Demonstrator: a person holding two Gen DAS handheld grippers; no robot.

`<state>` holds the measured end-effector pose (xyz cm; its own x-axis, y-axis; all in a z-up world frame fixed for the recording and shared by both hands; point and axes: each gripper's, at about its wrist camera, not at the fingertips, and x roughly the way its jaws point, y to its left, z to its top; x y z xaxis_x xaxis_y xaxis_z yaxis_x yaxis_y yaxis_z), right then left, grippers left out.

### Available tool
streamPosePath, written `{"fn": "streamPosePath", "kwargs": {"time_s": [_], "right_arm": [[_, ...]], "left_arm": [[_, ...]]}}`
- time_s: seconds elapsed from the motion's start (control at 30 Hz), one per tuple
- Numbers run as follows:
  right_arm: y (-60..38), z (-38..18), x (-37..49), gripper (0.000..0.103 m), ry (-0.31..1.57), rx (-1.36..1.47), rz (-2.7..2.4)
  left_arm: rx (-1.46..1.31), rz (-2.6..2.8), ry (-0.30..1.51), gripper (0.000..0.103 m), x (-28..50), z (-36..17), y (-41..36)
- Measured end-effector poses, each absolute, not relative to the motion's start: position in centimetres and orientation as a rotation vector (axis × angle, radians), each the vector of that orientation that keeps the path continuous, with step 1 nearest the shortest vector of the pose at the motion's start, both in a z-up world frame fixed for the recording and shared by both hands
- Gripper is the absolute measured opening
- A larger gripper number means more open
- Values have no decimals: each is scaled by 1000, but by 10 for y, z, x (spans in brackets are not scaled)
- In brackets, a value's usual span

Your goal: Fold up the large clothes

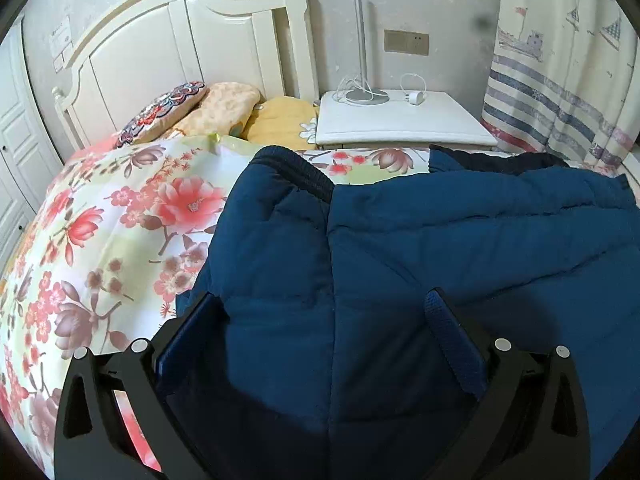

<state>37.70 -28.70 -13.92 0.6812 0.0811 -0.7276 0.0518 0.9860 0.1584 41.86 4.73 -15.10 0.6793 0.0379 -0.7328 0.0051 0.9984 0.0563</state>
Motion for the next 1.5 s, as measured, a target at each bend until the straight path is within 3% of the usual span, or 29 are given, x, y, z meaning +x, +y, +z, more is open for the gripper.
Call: {"fn": "streamPosePath", "kwargs": {"time_s": [0.2, 0.37, 0.5, 0.67, 0.87, 1.0, 1.1, 1.33, 1.5], "right_arm": [[-277, -129, 379, 99, 843, 104, -67], [-219, -94, 360, 98, 724, -12, 8], [-171, -123, 377, 100, 816, -215, 76], [-178, -126, 386, 100, 870, -143, 89], [-179, -89, 409, 100, 781, -182, 97], [-189, -121, 467, 101, 916, -260, 34], [-224, -142, 480, 100, 987, -31, 118], [-235, -128, 456, 97, 912, -52, 12], [-252, -93, 359, 98, 785, -27, 39]], "left_arm": [[66, 25, 821, 99, 416, -152, 47], [68, 26, 821, 99, 416, -152, 46], [67, 25, 821, 99, 417, -153, 47], [85, 30, 839, 99, 419, -152, 44], [-81, -144, 739, 99, 428, -97, 17], [129, -101, 871, 99, 476, -137, -25], [24, -157, 948, 99, 492, -160, -14], [26, -102, 896, 99, 464, -140, 2], [7, -67, 765, 99, 388, -110, 37]]}}
